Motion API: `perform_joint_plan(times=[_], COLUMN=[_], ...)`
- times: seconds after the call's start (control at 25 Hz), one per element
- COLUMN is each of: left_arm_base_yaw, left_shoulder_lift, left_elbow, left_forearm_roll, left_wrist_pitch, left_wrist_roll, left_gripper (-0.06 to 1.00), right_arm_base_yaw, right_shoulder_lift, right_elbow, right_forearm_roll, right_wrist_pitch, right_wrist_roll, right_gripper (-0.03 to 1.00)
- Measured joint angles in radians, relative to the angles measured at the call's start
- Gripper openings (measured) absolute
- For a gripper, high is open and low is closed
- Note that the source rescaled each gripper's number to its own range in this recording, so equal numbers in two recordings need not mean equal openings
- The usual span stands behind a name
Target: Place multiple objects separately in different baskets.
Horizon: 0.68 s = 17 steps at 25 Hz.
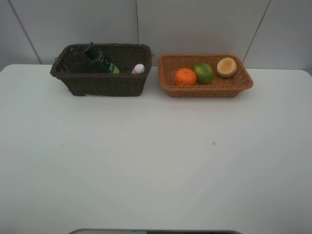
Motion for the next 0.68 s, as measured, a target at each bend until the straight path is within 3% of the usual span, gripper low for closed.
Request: perform_joint_plan(times=[0.68], left_arm_base_yaw=[0.0], left_shoulder_lift=[0.0], left_elbow=[0.001], left_forearm_roll=[-0.001], left_wrist_pitch=[0.0], left_wrist_roll=[0.004], left_gripper=[1.0], right_arm_base_yaw=[0.0], right_shoulder_lift=[0.0], right_elbow=[0.0], right_forearm_roll=[0.0], right_wrist_pitch=[0.0], right_wrist_roll=[0.0], right_gripper=[1.0])
